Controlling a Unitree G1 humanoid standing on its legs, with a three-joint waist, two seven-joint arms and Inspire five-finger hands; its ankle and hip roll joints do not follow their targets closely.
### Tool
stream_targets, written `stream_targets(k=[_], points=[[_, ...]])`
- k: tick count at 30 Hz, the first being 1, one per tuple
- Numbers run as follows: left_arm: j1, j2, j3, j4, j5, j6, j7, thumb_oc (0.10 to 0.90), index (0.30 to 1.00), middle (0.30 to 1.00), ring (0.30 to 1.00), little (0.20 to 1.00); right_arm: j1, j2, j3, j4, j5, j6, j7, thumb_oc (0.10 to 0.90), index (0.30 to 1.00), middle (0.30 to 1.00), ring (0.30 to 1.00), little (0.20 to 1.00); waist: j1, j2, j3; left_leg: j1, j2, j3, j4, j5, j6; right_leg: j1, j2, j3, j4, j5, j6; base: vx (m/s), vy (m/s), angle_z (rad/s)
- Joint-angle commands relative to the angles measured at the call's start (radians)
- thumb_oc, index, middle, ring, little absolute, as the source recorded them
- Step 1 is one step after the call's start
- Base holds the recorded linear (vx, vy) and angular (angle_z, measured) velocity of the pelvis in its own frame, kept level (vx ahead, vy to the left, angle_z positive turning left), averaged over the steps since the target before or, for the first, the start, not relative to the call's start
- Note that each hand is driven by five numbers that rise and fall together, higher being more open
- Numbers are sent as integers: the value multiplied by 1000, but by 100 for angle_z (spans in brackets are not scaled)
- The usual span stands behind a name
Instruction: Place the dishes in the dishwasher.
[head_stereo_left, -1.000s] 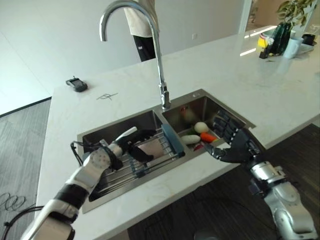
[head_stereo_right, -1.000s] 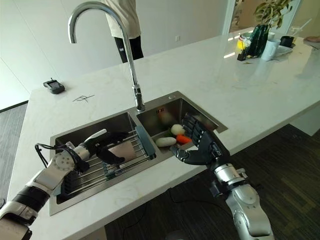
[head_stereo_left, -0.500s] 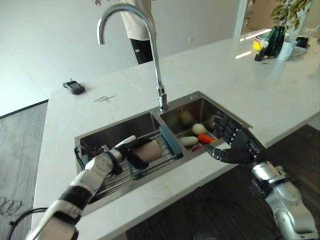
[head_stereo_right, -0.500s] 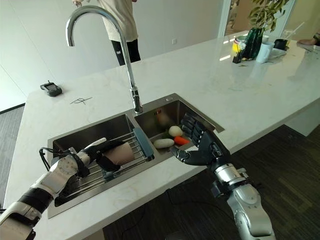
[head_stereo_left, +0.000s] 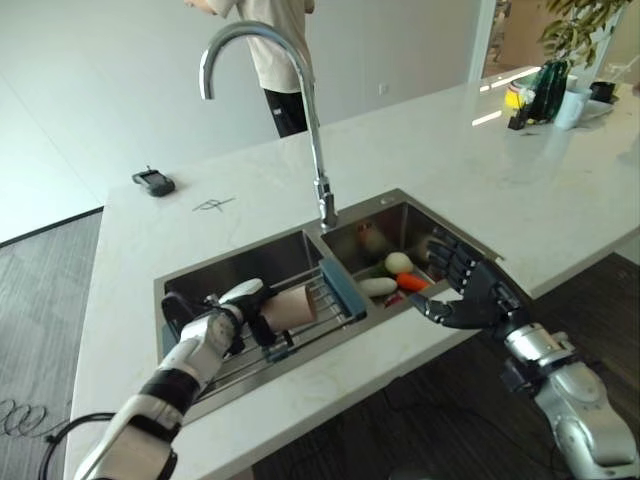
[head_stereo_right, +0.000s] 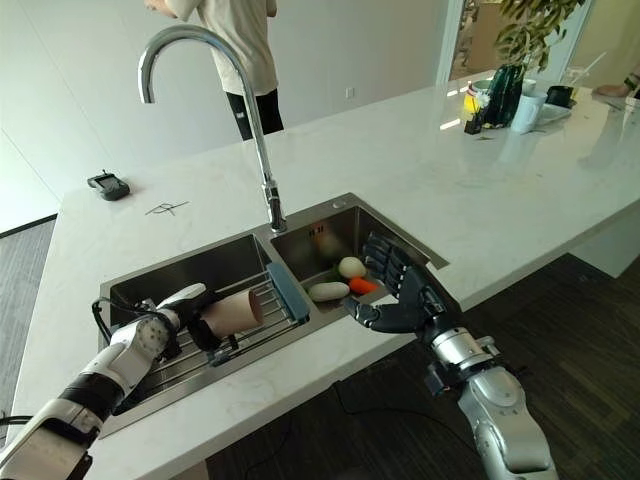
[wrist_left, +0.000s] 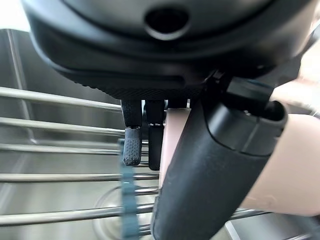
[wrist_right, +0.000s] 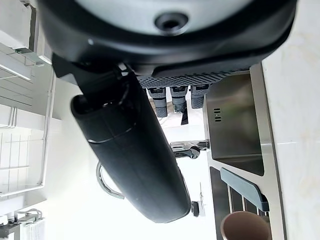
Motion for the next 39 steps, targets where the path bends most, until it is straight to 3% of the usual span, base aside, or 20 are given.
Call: stream_targets(k=[1,6,10,12,15,21,27,31,32,33,35,37,39], points=[[-69,85,184,-149,-203,-197,231,400,300,300,300,300,-81,28,-71,-66,-23,-122,-12,800,900,900,900,900,21,-6,6,52,31,-5,64,-171,-36,22,-9,-55,-31,-46,97,-5,-6,6],[44,29,419,-464,-387,-358,310,400,300,300,300,300,-73,68,-90,-70,-46,-119,-32,800,900,900,900,900,67,-24,-2,34,21,-49,64,-167,-39,24,-24,-80,-31,-53,89,6,-24,15],[109,13,508,-606,-454,-431,343,400,300,300,300,300,-68,86,-96,-93,-57,-104,-44,800,900,900,900,900,90,-31,-5,25,14,-78,64,-163,-40,28,-29,-91,-31,-59,86,-1,-22,27],[168,-16,581,-716,-523,-551,408,400,300,300,300,300,-57,108,-99,-115,-65,-97,-52,800,900,900,900,900,118,-40,-9,14,7,-107,64,-156,-42,32,-36,-107,-31,-65,83,3,-48,22],[200,-38,610,-770,-532,-589,437,400,300,300,300,300,-54,121,-94,-131,-69,-109,-70,800,900,900,900,900,134,-43,-12,9,2,-124,64,-151,-42,36,-38,-117,-31,-68,80,8,-42,22],[291,-90,632,-852,-453,-563,470,400,300,300,300,300,-65,153,-104,-178,-53,-190,-121,800,900,900,900,900,184,-50,-8,2,-2,-159,64,-142,-47,49,-48,-159,-31,-76,72,-6,-76,24],[413,-131,662,-893,-490,-457,440,400,300,300,300,300,-90,142,-89,-203,-34,-224,-117,800,900,900,900,900,263,-50,11,-5,4,-200,64,-123,-62,63,-57,-235,-31,-83,57,-41,-136,52],[479,-154,659,-900,-486,-440,438,400,300,300,300,300,-87,144,-69,-202,-28,-244,-110,800,900,900,900,900,307,-39,38,-64,26,-218,64,-59,-96,62,-67,-290,-31,-80,56,-196,-69,54],[472,-155,637,-878,-536,-473,398,400,300,300,300,300,-92,132,-62,-181,-57,-284,-155,800,900,900,900,900,300,-36,56,-57,83,-111,64,-54,-113,65,-97,-369,-31,-78,58,-400,41,156],[465,-157,630,-875,-547,-479,383,400,300,300,300,300,-96,124,-68,-177,-60,-290,-172,800,900,900,900,900,291,-39,58,-37,106,-57,64,-54,-119,69,-111,-398,-31,-78,60,-443,142,229],[428,-164,603,-861,-575,-470,359,400,300,300,300,300,-111,84,-90,-165,-41,-300,-194,800,900,900,900,900,264,-60,76,21,157,112,64,-12,-132,89,-178,-497,-31,-43,70,-248,208,214],[394,-165,579,-851,-603,-462,338,400,300,300,300,300,-122,46,-117,-160,-44,-296,-220,800,900,900,900,900,237,-80,93,88,213,198,64,32,-158,114,-222,-527,-31,-30,83,-221,291,185],[377,-165,572,-831,-629,-476,331,400,300,300,300,300,-128,30,-131,-150,-45,-311,-216,800,900,900,900,900,217,-78,111,132,251,264,64,16,-163,123,-265,-571,-31,-9,95,-353,389,220]])
